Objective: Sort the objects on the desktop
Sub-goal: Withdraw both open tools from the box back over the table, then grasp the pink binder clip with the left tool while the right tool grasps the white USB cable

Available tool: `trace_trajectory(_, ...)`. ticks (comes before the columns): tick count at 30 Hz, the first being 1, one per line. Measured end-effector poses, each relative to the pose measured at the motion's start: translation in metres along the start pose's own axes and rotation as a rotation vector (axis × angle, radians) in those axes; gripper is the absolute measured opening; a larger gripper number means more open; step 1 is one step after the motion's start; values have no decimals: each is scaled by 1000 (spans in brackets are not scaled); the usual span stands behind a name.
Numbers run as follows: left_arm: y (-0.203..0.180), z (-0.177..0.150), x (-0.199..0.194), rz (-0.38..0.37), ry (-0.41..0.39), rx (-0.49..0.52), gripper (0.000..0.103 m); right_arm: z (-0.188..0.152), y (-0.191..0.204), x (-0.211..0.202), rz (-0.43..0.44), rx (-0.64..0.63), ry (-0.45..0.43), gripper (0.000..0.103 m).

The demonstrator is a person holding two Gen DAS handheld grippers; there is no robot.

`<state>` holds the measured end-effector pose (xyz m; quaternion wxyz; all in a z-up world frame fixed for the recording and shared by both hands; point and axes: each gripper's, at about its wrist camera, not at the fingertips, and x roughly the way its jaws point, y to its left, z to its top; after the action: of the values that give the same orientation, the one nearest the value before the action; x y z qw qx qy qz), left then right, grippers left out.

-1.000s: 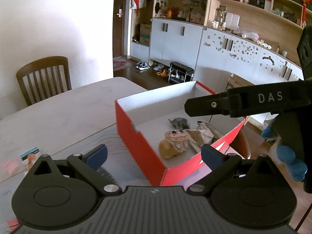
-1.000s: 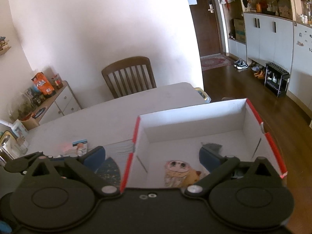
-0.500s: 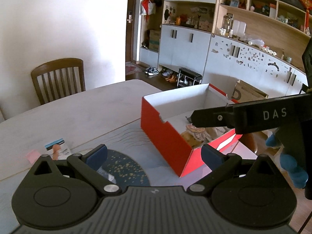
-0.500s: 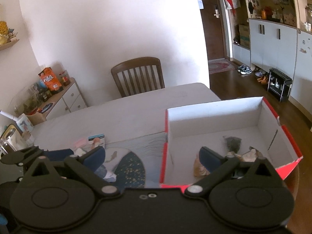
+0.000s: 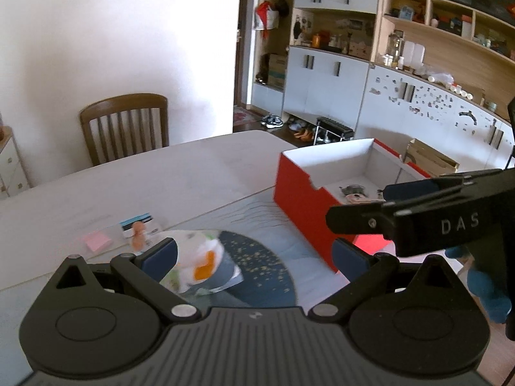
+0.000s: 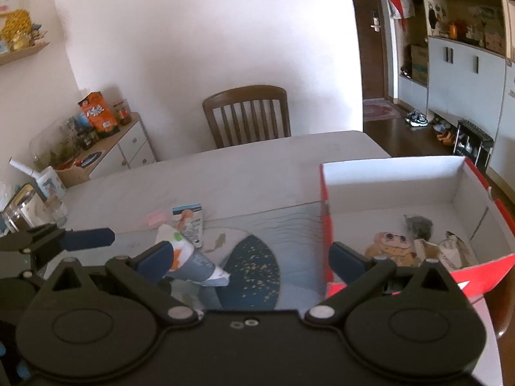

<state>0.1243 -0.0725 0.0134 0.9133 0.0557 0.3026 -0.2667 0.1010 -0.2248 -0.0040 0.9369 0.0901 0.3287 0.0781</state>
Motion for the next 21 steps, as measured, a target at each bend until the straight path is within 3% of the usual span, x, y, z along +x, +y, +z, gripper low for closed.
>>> trace_trajectory(21, 67, -51, -25, 88, 15, -48, 103, -31, 50, 30, -19, -24, 51, 102)
